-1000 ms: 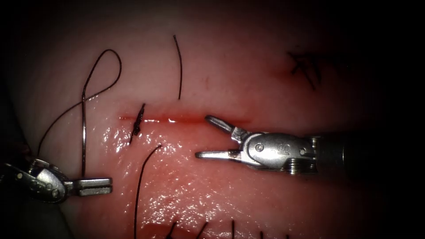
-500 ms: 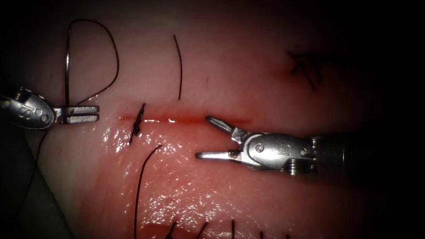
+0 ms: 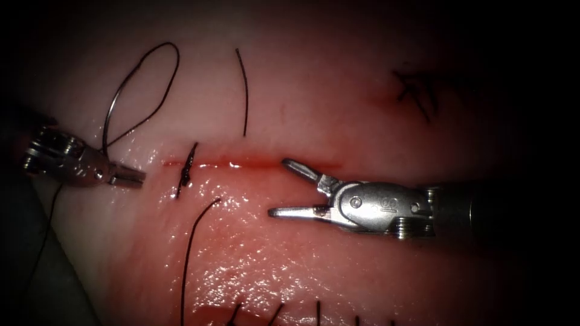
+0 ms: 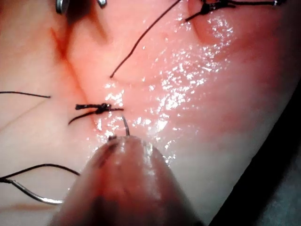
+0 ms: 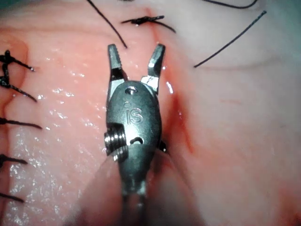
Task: Wound Closure
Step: Drop the needle from the left gripper
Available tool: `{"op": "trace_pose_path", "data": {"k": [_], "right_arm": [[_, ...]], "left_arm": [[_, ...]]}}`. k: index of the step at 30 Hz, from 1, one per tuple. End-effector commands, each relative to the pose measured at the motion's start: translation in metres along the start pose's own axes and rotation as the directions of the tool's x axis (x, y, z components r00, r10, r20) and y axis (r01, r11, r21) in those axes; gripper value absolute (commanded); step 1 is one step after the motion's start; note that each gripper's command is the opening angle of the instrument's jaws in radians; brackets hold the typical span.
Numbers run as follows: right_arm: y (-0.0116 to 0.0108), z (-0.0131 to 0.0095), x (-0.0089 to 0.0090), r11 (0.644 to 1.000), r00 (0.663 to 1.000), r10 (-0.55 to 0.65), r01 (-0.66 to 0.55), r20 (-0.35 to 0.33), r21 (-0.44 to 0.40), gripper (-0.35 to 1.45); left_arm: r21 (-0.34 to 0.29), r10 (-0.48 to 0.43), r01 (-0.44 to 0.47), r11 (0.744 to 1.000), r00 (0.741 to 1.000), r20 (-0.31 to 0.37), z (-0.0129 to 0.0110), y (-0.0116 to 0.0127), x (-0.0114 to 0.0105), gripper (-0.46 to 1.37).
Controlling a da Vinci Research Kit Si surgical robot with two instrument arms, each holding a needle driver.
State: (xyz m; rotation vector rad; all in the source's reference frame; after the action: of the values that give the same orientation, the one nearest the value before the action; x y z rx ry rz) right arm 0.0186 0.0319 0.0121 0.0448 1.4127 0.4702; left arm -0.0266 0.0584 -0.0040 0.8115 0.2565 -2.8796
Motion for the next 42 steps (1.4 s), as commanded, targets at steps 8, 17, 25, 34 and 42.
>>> {"op": "trace_pose_path", "data": {"k": [8,17,25,34,42], "right_arm": [[0.0,0.0,0.0,1.0,1.0,0.0,0.0,0.0,0.007,1.25],[-0.0001,0.0,-0.0001,1.0,1.0,-0.001,0.001,0.0,0.008,1.24],[-0.0004,0.0,0.0001,1.0,1.0,-0.001,0.001,-0.001,0.01,1.24],[-0.0004,0.0,0.0001,1.0,1.0,-0.001,0.001,-0.001,0.01,1.24],[-0.0005,0.0,0.0001,1.0,1.0,-0.001,0.001,-0.002,0.011,1.24]], "left_arm": [[-0.022,-0.137,0.137,0.99,0.99,-0.023,-0.0011,0.0008,0.0007,0.84],[-0.038,-0.218,0.218,0.975,0.976,0.008,-0.0034,0.0023,0.0018,1.21],[-0.043,-0.184,0.185,0.982,0.982,0.037,-0.0063,0.0019,0.0035,1.32],[0.025,-0.138,0.136,0.99,0.98,0.142,-0.0085,0.0016,0.0048,1.33],[0.047,-0.075,0.065,0.997,0.97,0.23,-0.0087,0.0016,0.0055,1.35]]}}
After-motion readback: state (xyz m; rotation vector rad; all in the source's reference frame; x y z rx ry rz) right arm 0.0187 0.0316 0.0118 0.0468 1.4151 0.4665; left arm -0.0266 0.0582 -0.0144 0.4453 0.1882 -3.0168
